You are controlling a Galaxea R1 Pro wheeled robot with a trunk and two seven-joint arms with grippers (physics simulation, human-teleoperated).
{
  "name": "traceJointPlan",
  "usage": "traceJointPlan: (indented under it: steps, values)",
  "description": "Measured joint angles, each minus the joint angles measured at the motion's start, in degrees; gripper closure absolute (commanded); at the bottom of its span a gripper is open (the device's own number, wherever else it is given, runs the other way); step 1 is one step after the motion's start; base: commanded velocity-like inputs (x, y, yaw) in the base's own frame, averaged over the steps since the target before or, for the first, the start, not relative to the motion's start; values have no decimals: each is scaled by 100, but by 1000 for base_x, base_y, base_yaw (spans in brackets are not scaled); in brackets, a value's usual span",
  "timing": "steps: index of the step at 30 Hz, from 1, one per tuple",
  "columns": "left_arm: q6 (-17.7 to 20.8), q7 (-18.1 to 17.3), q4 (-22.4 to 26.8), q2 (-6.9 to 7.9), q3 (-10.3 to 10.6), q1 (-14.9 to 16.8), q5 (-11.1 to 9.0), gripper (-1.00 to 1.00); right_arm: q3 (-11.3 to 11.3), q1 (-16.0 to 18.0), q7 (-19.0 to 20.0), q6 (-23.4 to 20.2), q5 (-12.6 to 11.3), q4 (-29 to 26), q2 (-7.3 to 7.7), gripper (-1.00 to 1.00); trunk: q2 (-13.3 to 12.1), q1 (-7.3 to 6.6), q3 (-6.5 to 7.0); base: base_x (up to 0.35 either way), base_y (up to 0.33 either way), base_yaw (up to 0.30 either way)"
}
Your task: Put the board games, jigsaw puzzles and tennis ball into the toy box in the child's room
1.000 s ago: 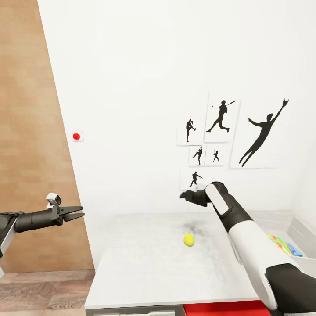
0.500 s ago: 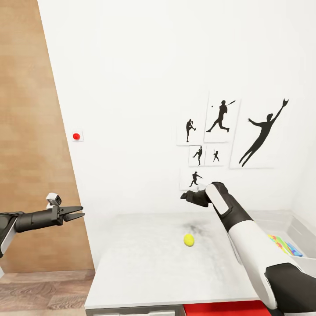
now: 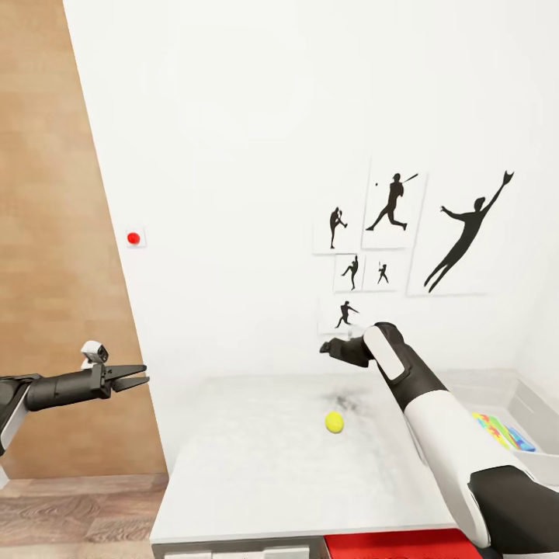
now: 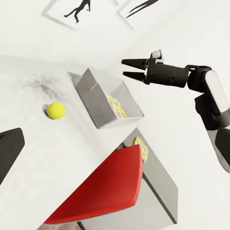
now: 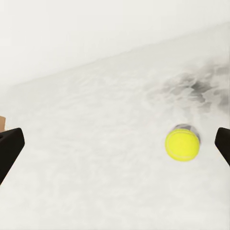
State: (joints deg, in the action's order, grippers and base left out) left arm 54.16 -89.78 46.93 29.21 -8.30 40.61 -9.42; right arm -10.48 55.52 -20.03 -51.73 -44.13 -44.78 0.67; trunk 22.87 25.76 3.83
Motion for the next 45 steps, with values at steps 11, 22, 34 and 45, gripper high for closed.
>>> traceJointPlan:
  steps: [11, 22, 34, 45]
  values:
    - [12, 0, 0, 286, 1, -1, -32, -100, -5, 24, -9, 1, 54, 277, -3, -100, 0, 0, -104, 0, 0, 0]
    - [16, 0, 0, 372, 2, -2, -32, -100, 4, 64, -194, 0, 54, 300, 70, -100, 0, 0, -208, 0, 0, 0]
    - [16, 0, 0, 374, 2, 0, -27, -100, -3, 65, -211, 1, 55, 300, 79, -100, 0, 0, -322, 0, 0, 0]
    - [16, 0, 0, 374, 2, -1, -20, -100, 5, 67, -212, 14, 60, 300, 92, -100, -1, 0, -425, 0, 0, 0]
